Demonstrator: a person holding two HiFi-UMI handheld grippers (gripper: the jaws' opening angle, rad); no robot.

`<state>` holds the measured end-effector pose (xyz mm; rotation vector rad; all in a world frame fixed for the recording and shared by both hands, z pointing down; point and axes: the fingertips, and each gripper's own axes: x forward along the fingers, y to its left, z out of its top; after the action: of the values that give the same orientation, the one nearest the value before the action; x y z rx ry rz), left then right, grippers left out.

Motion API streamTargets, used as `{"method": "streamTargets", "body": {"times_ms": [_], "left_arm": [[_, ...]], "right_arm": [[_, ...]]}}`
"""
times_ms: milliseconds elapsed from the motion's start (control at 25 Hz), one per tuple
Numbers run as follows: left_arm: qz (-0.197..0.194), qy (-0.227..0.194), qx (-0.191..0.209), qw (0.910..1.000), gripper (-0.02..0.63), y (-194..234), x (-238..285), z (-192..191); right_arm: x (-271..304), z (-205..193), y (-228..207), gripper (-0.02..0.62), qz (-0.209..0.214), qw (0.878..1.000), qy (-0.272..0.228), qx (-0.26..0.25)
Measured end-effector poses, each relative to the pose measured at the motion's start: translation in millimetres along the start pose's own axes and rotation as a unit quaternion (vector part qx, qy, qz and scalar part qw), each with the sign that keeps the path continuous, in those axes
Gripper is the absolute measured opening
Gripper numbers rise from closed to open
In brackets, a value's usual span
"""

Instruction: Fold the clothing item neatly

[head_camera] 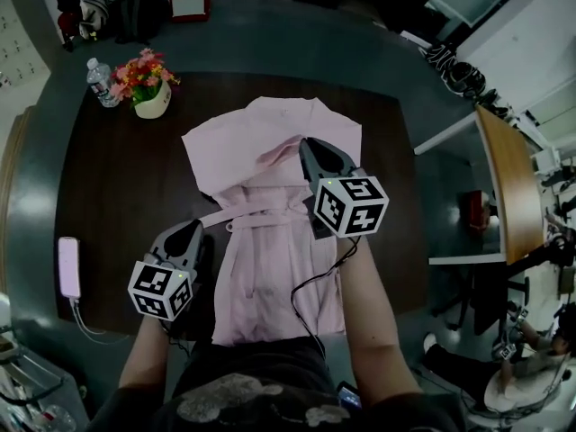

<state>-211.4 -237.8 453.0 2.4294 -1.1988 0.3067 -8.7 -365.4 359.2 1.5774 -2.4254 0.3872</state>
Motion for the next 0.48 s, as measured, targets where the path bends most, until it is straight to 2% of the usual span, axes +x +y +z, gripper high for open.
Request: {"method": "streamTargets", "body": {"times_ms": [160,280,400,480], "left_arm": [[-0.001,0.004,0.012,0.9999,0.009,-15,15,2],[0.006,0.006,0.012,0.9999,0.009,-29,27,1],[0.014,0.008,0.006,0.9998,0.009,-50,38,-1],[0.022,0.012,0.007,0.9997,0.011,-61,47,-4]], "right_arm": [[-22,-21,-73,0.009,-0.052,0.998,0.004,0.031],[-32,-60,-124,0.009,-0.078,0.994,0.021,0.067],[-37,-110,-159,0.009,-0.086,0.99,0.067,0.092],[-40,-141,-171,0.009,-0.087,0.987,0.108,0.087]]}}
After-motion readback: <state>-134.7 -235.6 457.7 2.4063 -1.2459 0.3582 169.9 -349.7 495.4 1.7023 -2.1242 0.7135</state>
